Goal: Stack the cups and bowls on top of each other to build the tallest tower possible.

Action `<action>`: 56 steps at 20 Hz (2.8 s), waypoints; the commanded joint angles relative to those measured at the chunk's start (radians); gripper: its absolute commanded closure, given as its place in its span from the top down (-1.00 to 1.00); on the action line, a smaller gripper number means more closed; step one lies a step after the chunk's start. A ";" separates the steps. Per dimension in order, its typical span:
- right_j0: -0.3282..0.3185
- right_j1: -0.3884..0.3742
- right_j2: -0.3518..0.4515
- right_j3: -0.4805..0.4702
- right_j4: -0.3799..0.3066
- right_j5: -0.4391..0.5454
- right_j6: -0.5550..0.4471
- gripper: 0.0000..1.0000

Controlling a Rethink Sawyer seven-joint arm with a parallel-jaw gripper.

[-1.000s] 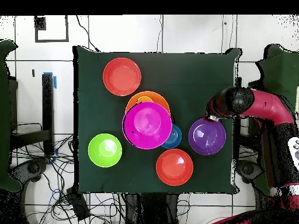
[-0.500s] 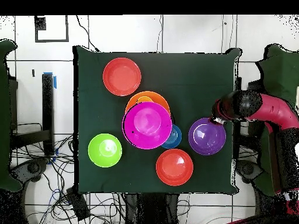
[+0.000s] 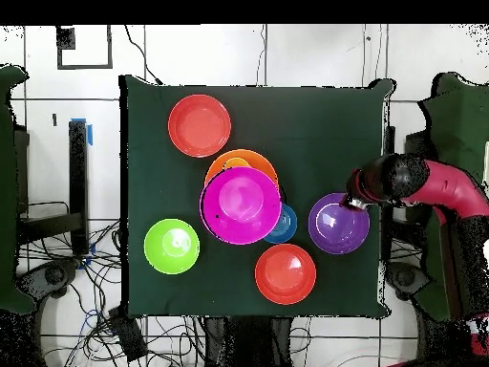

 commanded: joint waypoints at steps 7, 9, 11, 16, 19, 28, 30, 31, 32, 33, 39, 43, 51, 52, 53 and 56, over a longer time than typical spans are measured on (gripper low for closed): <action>0.002 -0.016 -0.006 0.132 -0.113 -0.068 -0.227 1.00; 0.005 -0.010 0.005 0.116 -0.111 -0.078 -0.227 1.00; -0.002 0.000 0.026 0.097 -0.101 -0.095 -0.238 1.00; 0.006 0.023 0.054 0.062 -0.093 -0.127 -0.244 1.00; 0.009 0.038 0.064 0.043 -0.086 -0.126 -0.260 1.00; 0.010 0.049 0.080 0.029 -0.097 -0.154 -0.281 1.00; 0.007 0.048 0.077 0.031 -0.102 -0.146 -0.295 1.00; 0.005 0.047 0.077 0.035 -0.103 -0.145 -0.301 1.00; 0.002 0.049 0.078 0.035 -0.103 -0.145 -0.304 1.00; 0.002 0.048 0.076 0.037 -0.106 -0.143 -0.306 1.00; -0.003 0.050 0.074 0.063 -0.106 -0.150 -0.299 1.00; -0.004 0.053 0.060 0.072 -0.105 -0.127 -0.293 1.00; 0.035 0.057 0.024 0.050 -0.106 -0.009 -0.304 1.00; 0.035 0.061 0.022 0.047 -0.105 0.004 -0.314 1.00; 0.039 0.064 0.019 0.041 -0.106 0.017 -0.316 1.00; 0.044 0.069 0.021 0.039 -0.107 0.033 -0.328 1.00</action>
